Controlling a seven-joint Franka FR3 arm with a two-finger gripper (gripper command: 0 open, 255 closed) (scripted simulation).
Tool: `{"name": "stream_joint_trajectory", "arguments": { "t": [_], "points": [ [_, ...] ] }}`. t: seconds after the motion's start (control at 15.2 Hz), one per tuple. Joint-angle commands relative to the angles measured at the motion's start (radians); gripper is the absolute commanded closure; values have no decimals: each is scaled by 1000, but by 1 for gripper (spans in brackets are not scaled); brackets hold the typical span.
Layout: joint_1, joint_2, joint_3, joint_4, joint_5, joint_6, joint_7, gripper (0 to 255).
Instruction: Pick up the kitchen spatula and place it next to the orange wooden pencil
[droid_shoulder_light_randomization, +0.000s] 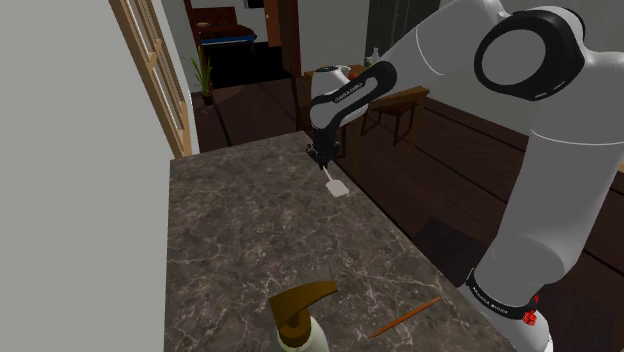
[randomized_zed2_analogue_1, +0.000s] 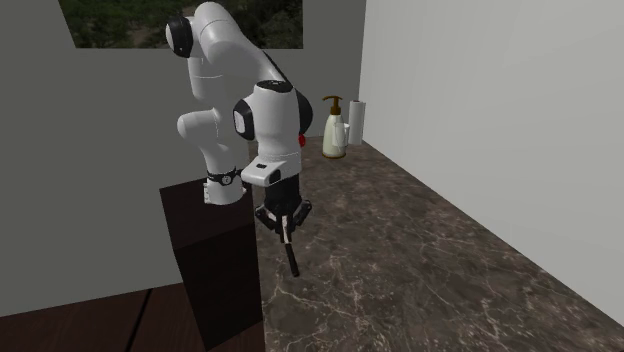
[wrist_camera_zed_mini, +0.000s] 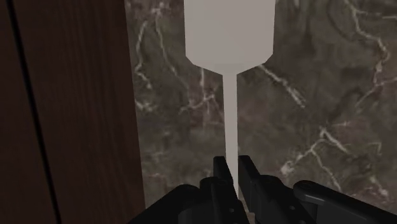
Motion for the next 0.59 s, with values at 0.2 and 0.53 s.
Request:
{"name": "stream_joint_trajectory", "arguments": {
  "t": [0.2, 0.53],
  "points": [
    [1, -29, 2, 34, 3, -63, -1, 255],
    [1, -57, 2, 67, 6, -125, -4, 255]
  ]
}}
